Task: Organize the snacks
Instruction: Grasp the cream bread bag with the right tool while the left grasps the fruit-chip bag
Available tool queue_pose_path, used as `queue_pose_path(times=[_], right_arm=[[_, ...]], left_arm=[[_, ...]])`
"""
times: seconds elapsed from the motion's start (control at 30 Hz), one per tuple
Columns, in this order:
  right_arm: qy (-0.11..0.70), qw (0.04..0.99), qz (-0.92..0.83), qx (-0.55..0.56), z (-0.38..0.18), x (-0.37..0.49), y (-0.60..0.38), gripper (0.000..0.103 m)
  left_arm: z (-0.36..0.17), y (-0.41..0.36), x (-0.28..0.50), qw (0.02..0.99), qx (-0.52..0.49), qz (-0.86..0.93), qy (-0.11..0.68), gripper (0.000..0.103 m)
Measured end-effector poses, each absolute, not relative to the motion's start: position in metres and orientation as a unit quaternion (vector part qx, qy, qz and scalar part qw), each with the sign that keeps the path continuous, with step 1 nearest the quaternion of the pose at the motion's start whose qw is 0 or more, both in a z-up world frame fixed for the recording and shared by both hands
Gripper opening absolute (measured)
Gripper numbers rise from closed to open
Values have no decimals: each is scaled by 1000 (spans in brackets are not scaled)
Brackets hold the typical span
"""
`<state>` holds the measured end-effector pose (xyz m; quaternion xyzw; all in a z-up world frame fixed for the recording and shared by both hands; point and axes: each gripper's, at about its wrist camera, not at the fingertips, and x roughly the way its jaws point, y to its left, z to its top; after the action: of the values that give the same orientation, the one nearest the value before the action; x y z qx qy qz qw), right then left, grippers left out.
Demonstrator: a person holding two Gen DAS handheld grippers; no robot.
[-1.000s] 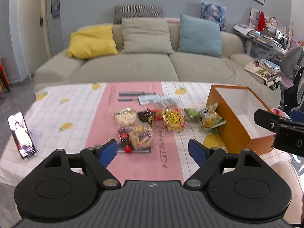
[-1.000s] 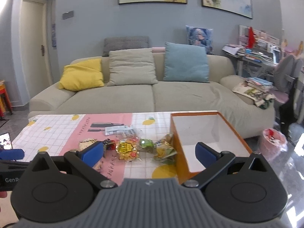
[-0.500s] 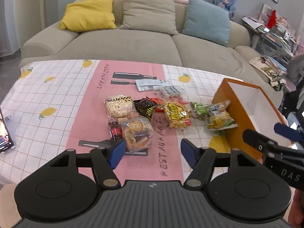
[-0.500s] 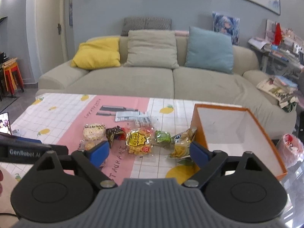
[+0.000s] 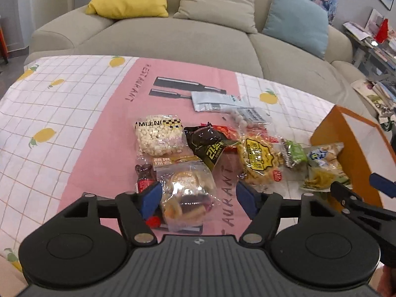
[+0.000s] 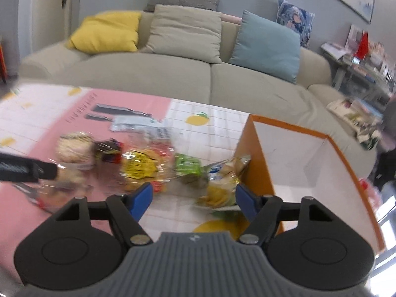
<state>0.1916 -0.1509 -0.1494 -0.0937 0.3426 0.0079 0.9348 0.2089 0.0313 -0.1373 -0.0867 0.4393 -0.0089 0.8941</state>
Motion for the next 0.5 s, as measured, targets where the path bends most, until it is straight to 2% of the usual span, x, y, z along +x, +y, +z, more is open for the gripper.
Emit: queue_pose_path(times=[0.3, 0.5], right_arm=[[347, 908, -54, -228, -199, 243, -144, 72], [349, 896, -67, -268, -218, 260, -140, 72]], left_arm=[[-163, 26, 234, 890, -54, 26, 451, 86], [-180, 15, 240, 887, -9, 43, 459, 88]])
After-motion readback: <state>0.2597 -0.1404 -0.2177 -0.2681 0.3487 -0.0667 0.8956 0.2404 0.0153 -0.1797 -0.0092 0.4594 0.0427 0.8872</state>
